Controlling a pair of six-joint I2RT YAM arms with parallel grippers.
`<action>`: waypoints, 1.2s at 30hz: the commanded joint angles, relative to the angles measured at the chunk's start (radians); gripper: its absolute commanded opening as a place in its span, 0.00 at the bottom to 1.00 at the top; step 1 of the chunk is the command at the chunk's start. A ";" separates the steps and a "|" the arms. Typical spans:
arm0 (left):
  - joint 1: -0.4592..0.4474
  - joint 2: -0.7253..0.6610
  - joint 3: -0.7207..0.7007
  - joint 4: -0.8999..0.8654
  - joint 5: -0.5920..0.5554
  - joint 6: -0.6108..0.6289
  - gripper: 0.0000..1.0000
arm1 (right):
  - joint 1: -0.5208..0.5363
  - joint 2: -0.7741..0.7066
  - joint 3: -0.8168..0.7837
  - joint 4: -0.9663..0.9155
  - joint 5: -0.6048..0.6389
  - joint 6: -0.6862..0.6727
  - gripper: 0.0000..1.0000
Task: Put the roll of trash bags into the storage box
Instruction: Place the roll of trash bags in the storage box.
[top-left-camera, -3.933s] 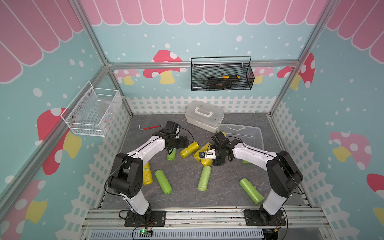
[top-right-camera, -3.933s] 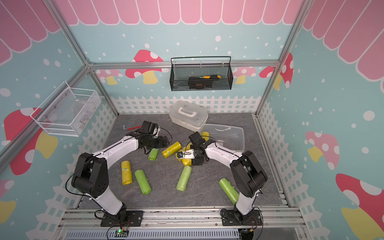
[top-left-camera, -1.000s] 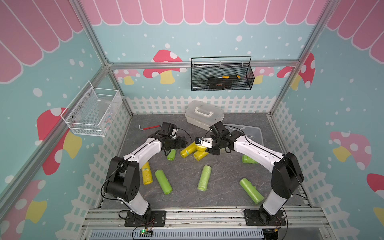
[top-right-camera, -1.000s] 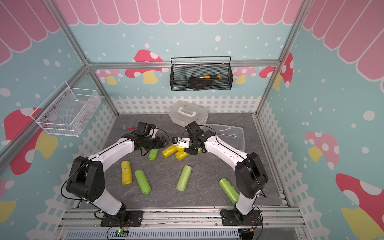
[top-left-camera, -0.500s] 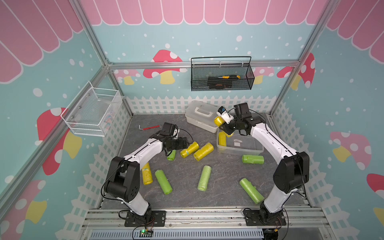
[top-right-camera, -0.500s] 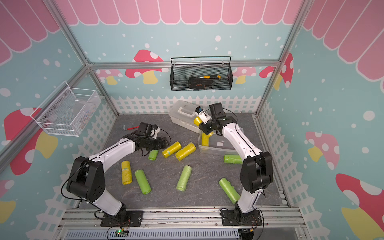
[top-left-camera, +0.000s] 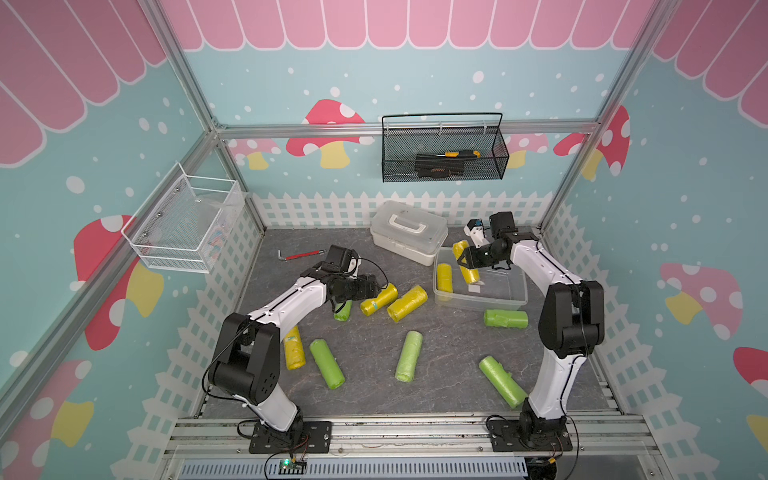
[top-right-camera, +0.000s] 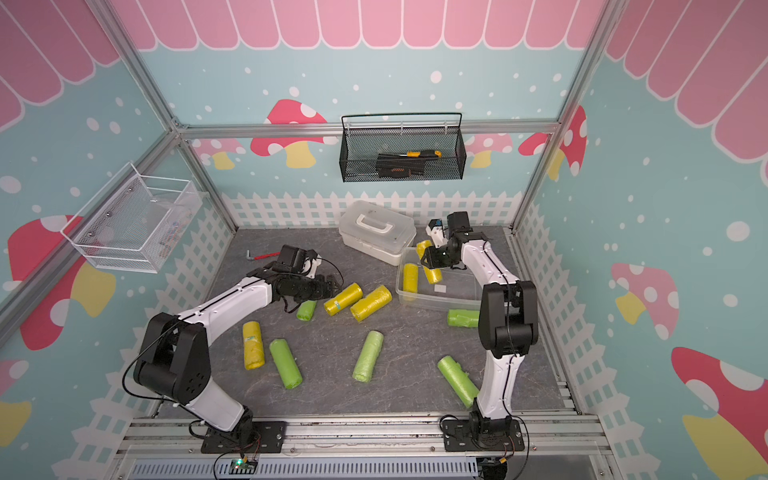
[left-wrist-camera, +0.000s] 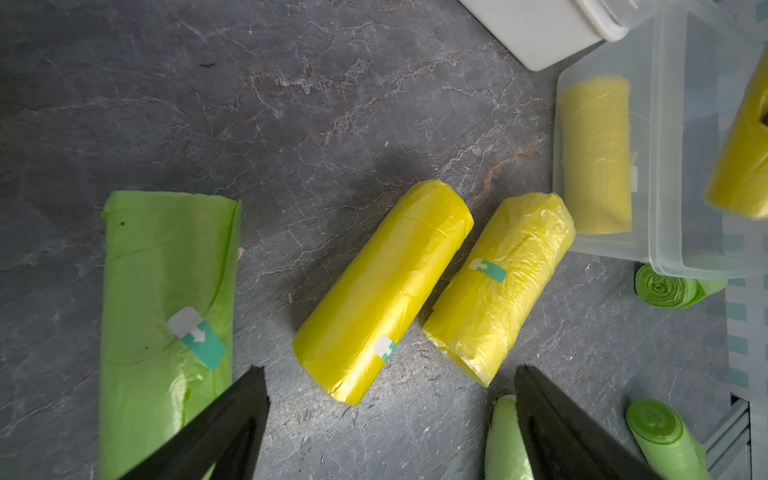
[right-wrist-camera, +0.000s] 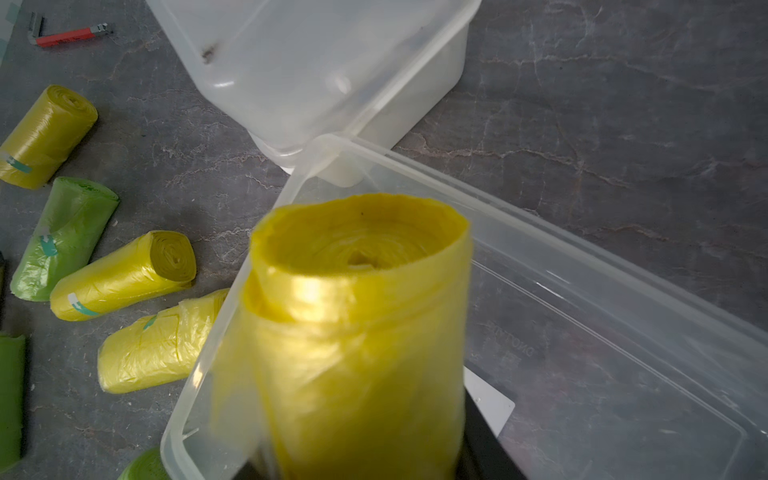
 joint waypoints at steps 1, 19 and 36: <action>-0.005 0.002 0.011 0.010 0.012 -0.006 0.94 | -0.013 0.008 -0.024 -0.005 -0.071 0.056 0.40; -0.008 -0.005 -0.004 0.009 0.007 -0.009 0.94 | -0.039 0.120 -0.100 0.020 -0.115 0.142 0.40; -0.007 -0.015 -0.015 0.009 0.000 -0.008 0.94 | -0.054 0.199 -0.100 0.156 -0.199 0.330 0.47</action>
